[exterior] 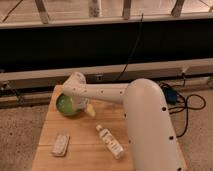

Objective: Drag the ceramic bowl in a circle

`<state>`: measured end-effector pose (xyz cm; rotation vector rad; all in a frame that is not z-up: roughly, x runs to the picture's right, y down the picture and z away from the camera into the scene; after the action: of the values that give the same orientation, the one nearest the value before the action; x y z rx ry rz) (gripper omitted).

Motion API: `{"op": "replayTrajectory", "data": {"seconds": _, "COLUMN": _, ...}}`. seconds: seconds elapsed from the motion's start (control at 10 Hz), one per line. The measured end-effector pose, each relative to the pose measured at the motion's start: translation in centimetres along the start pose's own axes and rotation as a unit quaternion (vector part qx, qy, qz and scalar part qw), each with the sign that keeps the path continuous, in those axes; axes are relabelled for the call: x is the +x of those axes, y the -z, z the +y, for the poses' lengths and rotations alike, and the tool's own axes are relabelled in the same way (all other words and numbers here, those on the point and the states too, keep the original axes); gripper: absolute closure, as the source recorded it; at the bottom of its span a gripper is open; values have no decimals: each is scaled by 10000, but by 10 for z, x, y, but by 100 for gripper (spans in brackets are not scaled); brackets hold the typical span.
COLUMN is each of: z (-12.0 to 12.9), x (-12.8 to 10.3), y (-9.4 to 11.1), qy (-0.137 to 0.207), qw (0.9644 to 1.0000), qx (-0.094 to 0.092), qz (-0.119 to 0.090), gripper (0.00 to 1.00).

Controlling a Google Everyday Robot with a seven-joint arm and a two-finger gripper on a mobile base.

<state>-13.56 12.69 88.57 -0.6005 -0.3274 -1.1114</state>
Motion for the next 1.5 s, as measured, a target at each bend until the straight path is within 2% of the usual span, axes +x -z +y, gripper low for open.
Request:
{"op": "replayTrajectory", "data": {"seconds": 0.8, "z": -1, "x": -4, "y": -3, "qy": 49, "qw": 10000, "qx": -55, "qz": -59, "gripper": 20}}
{"op": "replayTrajectory", "data": {"seconds": 1.1, "z": -2, "x": -5, "y": -4, "qy": 79, "qw": 9999, "qx": -74, "qz": -77, "gripper": 32}}
{"op": "replayTrajectory", "data": {"seconds": 1.4, "z": -2, "x": -6, "y": -6, "qy": 100, "qw": 9998, "qx": -105, "qz": -96, "gripper": 34}}
{"op": "replayTrajectory", "data": {"seconds": 1.5, "z": -3, "x": -7, "y": -6, "qy": 127, "qw": 9998, "qx": -118, "qz": -90, "gripper": 41}}
